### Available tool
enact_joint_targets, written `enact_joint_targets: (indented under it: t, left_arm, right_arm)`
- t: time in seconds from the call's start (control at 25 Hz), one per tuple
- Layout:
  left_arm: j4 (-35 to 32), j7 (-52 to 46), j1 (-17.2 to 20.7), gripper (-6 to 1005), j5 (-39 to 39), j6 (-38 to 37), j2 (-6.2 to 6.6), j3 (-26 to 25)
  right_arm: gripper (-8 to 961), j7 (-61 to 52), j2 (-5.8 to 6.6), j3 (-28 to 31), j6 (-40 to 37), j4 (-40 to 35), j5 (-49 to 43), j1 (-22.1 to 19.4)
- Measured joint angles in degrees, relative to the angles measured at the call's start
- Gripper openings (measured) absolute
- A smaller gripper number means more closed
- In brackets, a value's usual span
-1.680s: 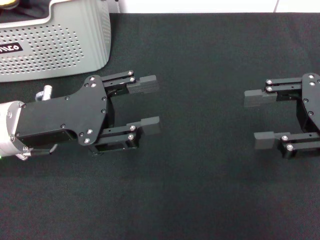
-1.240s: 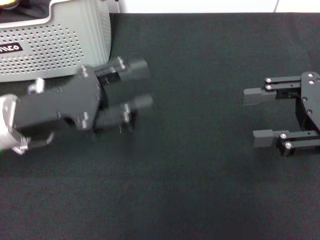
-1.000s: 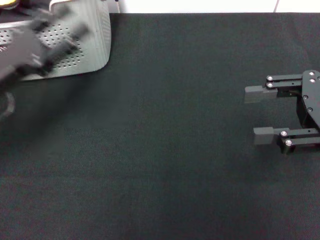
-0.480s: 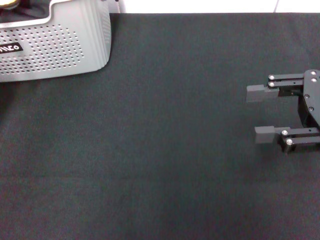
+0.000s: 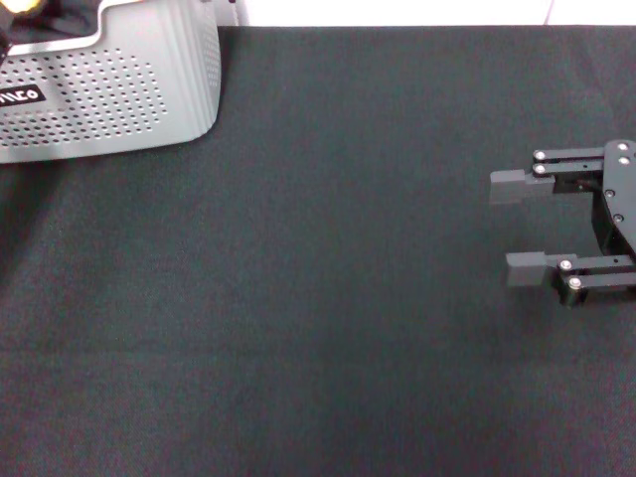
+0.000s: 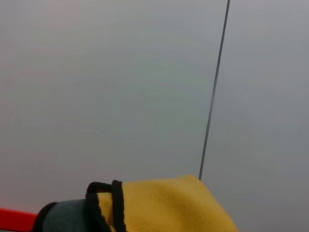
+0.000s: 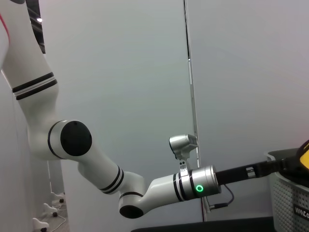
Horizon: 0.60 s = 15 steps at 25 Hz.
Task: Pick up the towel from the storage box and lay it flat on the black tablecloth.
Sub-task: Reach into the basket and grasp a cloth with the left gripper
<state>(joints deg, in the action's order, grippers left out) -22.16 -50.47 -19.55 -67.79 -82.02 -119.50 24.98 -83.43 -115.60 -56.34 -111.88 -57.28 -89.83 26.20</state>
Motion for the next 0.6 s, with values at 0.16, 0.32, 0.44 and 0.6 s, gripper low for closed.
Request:
enact_joint_targets:
  t: [0.16, 0.32, 0.44, 0.6]
  left_arm:
    - [0.09, 0.02, -0.24, 668, 0.29, -0.46, -0.09, -0.05]
    - [0.23, 0.13, -0.50, 667, 0.61, -0.09, -0.12, -0.32]
    - [0.91, 1.06, -0.65, 665, 1.63, 0.89, -0.12, -0.40]
    - [2.16, 3.21, -0.67, 662, 2.73, 1.32, -0.19, -0.46]
  right_arm:
    - [631, -0.06, -0.09, 0.00, 0.00, 0.05, 0.01, -0.38]
    - [631, -0.07, -0.19, 0.00, 0.00, -0.16, 0.02, -0.71]
    - [631, -0.07, -0.19, 0.00, 0.00, -0.22, 0.14, -0.72]
    - [631, -0.07, -0.12, 0.00, -0.04, -0.21, 0.70, -0.77]
